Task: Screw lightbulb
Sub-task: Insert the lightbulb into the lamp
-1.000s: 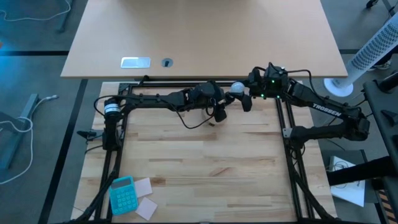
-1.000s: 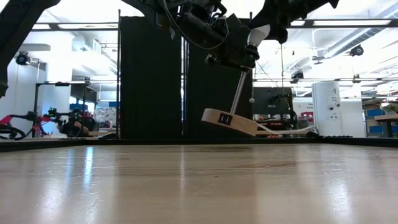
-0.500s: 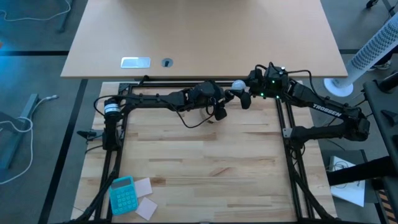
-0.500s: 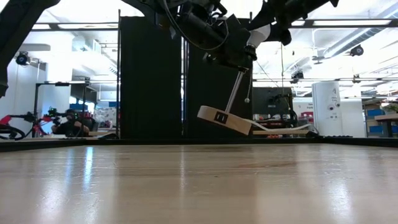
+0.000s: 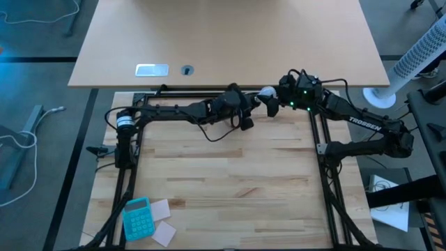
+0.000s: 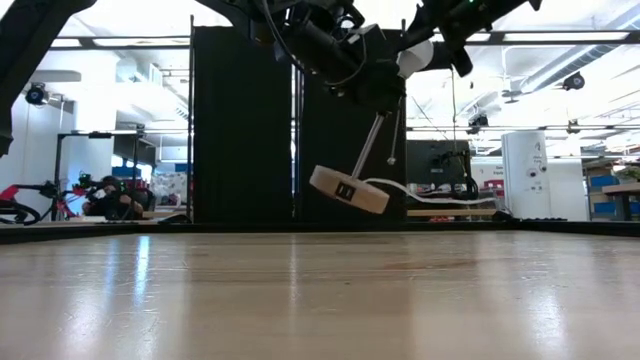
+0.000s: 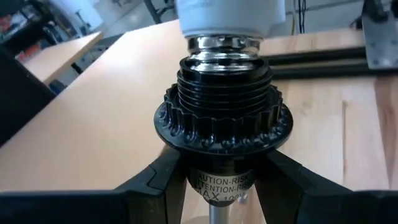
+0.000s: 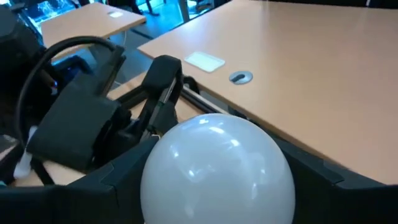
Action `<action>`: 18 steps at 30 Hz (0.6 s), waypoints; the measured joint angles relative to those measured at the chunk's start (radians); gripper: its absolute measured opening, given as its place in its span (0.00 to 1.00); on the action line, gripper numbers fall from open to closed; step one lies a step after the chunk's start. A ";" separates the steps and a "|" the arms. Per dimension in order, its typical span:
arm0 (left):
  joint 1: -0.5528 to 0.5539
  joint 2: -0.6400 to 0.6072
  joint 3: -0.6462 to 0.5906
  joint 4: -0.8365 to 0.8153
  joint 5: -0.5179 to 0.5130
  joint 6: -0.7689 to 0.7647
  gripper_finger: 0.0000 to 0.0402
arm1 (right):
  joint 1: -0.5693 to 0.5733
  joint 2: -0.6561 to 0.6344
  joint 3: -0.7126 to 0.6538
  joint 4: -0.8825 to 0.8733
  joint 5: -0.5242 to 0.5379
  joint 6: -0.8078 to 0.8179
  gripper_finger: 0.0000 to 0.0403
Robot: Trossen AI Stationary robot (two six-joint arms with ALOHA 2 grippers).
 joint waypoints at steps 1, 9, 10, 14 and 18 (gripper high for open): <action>-0.002 0.001 0.001 -0.011 0.000 0.018 0.36 | 0.000 0.000 -0.001 -0.001 0.000 0.004 0.66; -0.005 0.012 0.001 -0.043 0.023 0.005 0.36 | 0.000 0.017 -0.001 -0.008 -0.002 -0.012 0.67; -0.005 0.012 0.001 -0.049 0.035 -0.019 0.36 | 0.000 0.020 -0.001 -0.008 -0.004 -0.013 0.67; -0.006 0.014 0.001 -0.048 0.050 -0.100 0.36 | 0.000 0.026 -0.001 -0.005 -0.012 -0.047 0.65; -0.005 0.014 0.001 -0.027 0.073 -0.123 0.36 | 0.000 0.018 -0.001 0.009 -0.014 -0.082 0.66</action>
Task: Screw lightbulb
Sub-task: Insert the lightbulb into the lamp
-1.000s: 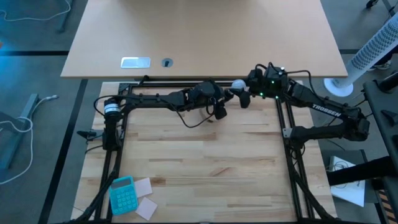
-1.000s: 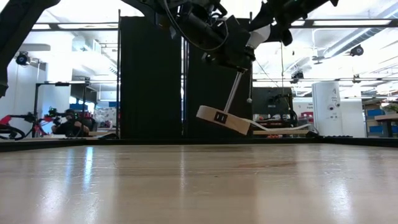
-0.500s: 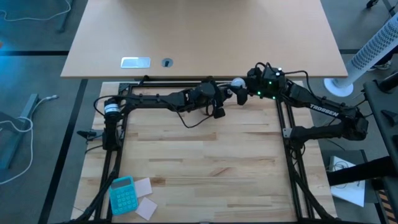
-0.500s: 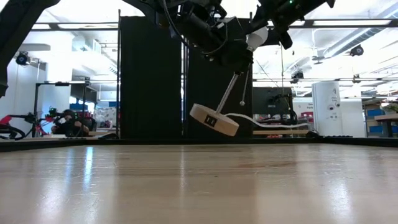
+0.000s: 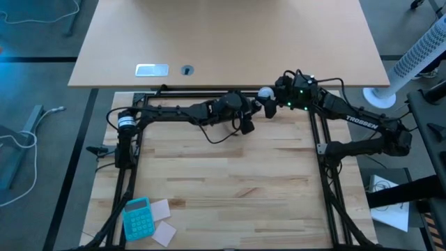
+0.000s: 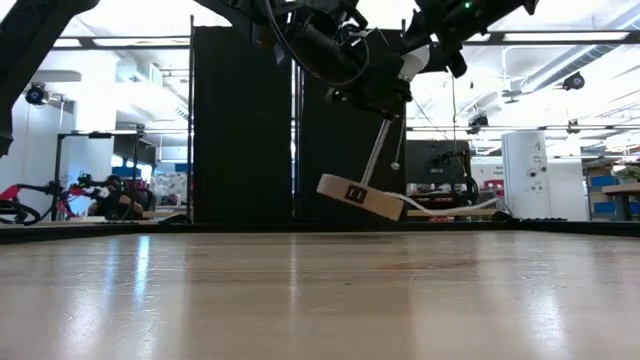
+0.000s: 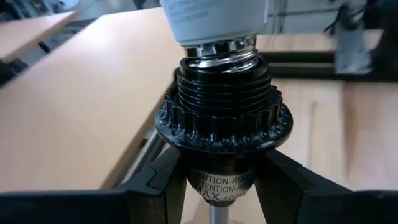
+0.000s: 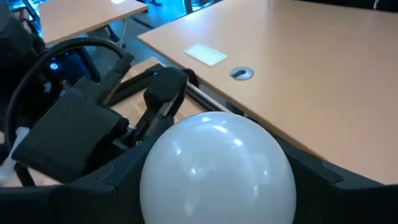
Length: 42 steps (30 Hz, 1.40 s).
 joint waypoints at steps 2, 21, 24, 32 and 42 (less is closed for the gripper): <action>0.001 0.000 0.000 0.012 0.039 -0.056 0.36 | 0.000 -0.007 0.000 0.004 -0.002 -0.019 0.66; -0.004 0.032 -0.207 0.518 0.086 -0.184 0.36 | 0.000 -0.034 0.003 -0.051 -0.037 -0.092 0.65; -0.002 0.054 -0.219 0.571 0.107 -0.184 0.36 | 0.000 -0.030 0.001 -0.059 -0.039 -0.120 0.65; -0.003 0.110 -0.206 0.577 0.115 -0.139 0.36 | 0.000 -0.004 0.000 -0.054 -0.051 -0.170 0.65; 0.001 0.114 -0.212 0.577 0.119 -0.077 0.54 | 0.000 -0.004 -0.003 -0.058 -0.091 -0.266 0.66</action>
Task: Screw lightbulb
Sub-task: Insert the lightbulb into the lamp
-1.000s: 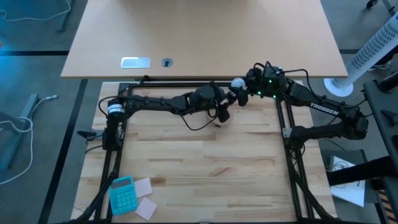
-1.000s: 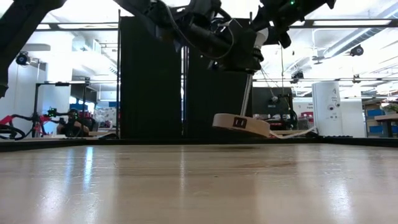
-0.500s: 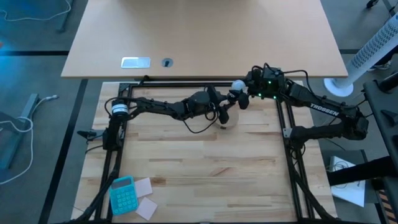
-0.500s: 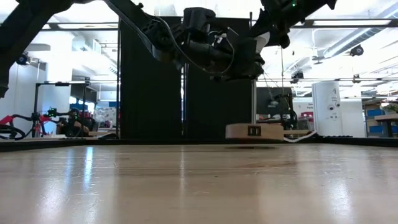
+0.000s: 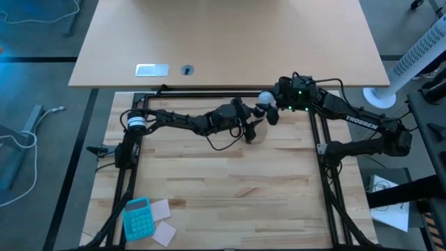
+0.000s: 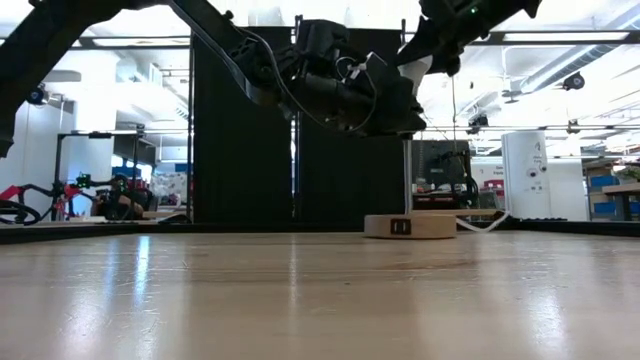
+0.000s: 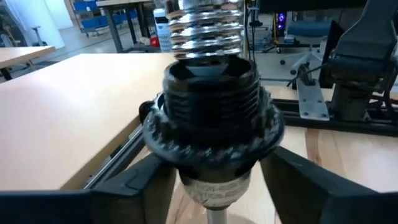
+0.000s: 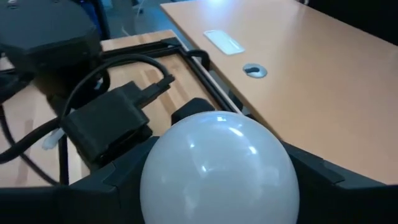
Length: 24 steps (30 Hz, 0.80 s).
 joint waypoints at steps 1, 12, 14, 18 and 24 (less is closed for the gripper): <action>0.002 0.000 0.000 -0.003 0.000 0.003 0.56 | 0.000 0.000 0.000 0.001 -0.013 -0.002 0.65; 0.018 0.000 0.000 -0.048 0.048 0.021 0.67 | 0.000 0.025 0.000 0.027 -0.049 -0.087 0.66; 0.018 0.000 -0.001 -0.051 0.062 0.022 0.67 | -0.001 0.037 0.000 0.031 -0.056 -0.104 0.65; 0.019 0.000 -0.008 -0.053 0.065 0.022 0.67 | -0.002 0.044 0.000 0.029 -0.067 -0.131 0.65; 0.020 -0.001 -0.025 -0.052 0.087 0.018 0.67 | -0.008 0.045 0.000 0.014 -0.076 -0.151 0.67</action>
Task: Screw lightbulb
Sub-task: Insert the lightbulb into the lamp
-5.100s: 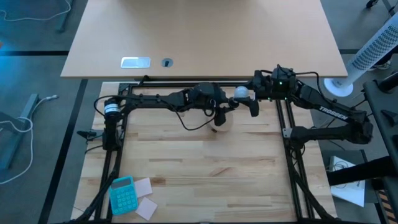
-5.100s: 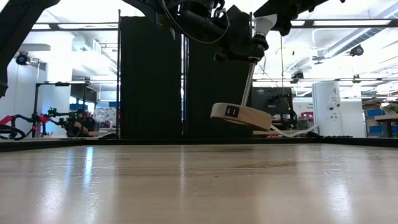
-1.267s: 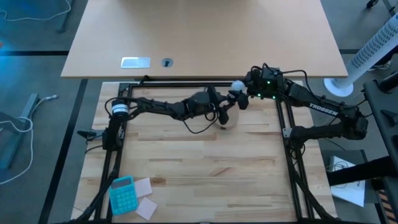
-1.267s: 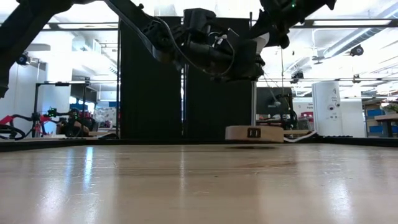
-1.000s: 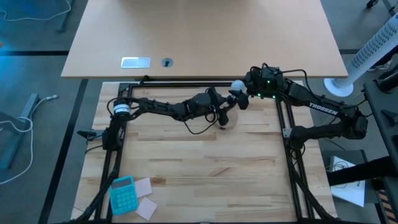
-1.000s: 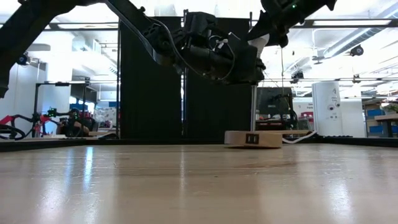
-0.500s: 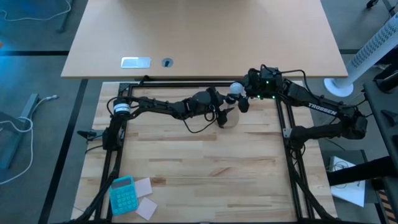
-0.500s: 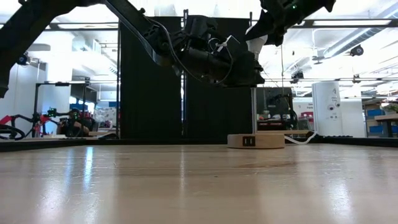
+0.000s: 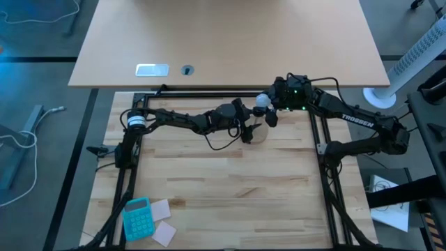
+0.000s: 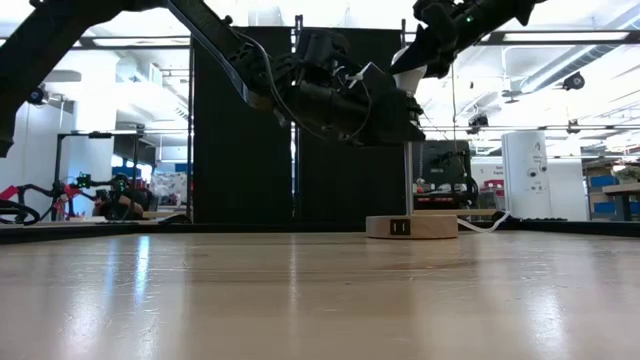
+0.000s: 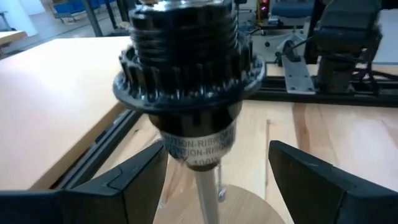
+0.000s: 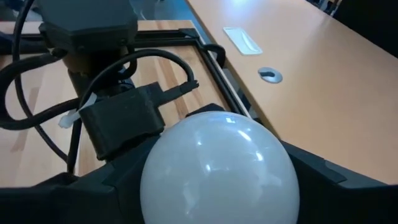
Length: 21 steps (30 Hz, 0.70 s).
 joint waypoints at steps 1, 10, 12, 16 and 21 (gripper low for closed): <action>0.000 0.000 0.000 0.005 0.003 0.000 0.67 | 0.000 0.001 0.000 0.000 0.000 -0.001 0.67; 0.000 -0.001 0.000 0.019 0.011 -0.001 0.67 | 0.000 0.045 0.002 0.019 -0.002 -0.003 0.66; 0.001 -0.001 0.000 0.019 0.013 -0.001 0.67 | 0.000 0.050 0.003 0.020 0.001 0.004 0.67; 0.008 -0.001 0.001 0.027 0.002 -0.045 0.67 | 0.000 0.057 -0.002 -0.007 0.021 0.021 0.66; 0.033 -0.002 0.002 0.055 0.076 -0.064 0.63 | 0.001 0.049 -0.002 -0.003 0.035 0.035 0.62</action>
